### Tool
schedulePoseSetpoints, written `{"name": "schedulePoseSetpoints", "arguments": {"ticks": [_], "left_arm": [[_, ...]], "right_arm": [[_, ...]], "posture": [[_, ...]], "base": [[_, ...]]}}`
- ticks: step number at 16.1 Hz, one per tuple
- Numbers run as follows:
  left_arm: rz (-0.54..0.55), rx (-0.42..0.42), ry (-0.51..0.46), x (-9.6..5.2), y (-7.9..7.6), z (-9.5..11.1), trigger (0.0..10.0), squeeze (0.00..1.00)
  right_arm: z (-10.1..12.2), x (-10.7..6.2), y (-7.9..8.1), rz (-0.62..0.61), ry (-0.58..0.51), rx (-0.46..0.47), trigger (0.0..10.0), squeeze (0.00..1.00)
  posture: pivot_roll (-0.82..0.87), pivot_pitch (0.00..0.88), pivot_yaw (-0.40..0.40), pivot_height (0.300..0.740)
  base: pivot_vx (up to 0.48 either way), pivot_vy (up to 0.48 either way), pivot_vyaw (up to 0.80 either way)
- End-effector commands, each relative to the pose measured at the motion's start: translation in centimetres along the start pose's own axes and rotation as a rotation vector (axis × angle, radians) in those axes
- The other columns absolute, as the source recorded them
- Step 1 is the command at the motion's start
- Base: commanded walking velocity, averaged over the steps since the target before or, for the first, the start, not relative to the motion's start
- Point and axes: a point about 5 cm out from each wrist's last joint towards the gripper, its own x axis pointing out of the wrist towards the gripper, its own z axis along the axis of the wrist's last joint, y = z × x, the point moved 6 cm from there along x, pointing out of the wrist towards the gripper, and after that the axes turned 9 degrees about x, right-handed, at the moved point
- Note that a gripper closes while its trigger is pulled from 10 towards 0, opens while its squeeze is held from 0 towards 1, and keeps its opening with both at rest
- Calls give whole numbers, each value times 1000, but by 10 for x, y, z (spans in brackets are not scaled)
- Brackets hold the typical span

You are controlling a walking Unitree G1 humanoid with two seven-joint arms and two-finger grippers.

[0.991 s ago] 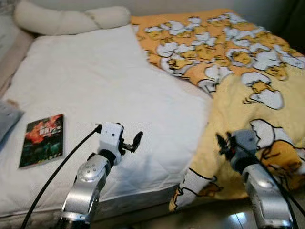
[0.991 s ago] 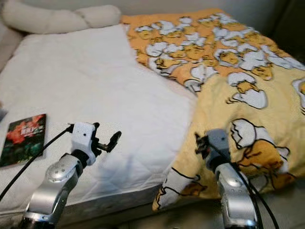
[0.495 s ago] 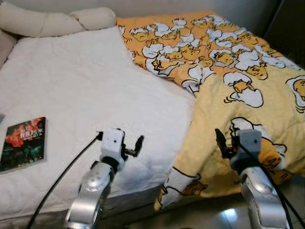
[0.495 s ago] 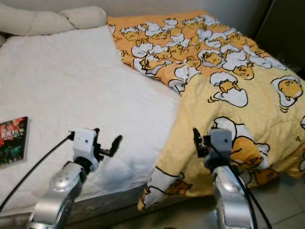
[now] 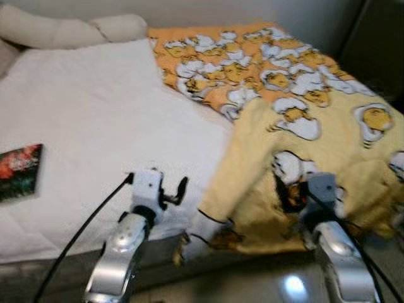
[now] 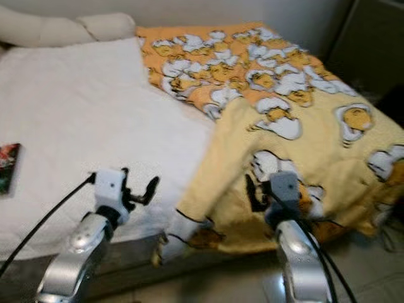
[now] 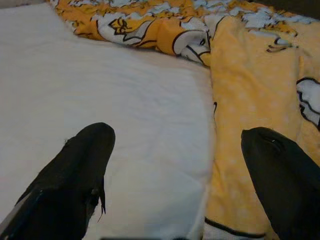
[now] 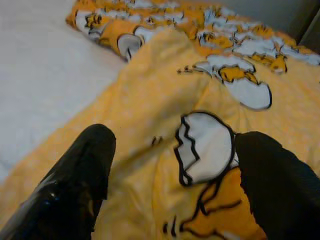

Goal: Clean up the room

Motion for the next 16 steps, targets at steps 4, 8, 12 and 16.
{"name": "schedulePoseSetpoints", "arguments": {"ticks": [4, 8, 12, 16], "left_arm": [[50, -2, -1, 0, 11, 0, 10000, 0], [53, -7, -5, 0, 12, 2, 10000, 0], [26, -2, -3, 2, 7, 2, 10000, 0], [-44, 26, 8, 1, -2, -2, 10000, 0]], "right_arm": [[4, 8, -4, -17, 11, -16, 10000, 1000], [3, 12, 2, 15, 30, -34, 10000, 0], [-4, 10, -1, -3, 71, 0, 10000, 0], [-3, 6, -1, -3, 66, -27, 10000, 0]], "posture": [[3, 0, -11, 740], [6, 0, -16, 740], [6, 0, -10, 740], [-2, 0, 2, 740]], "base": [[0, 0, 0], [214, 0, 0], [301, 0, -375], [221, 0, -372]]}}
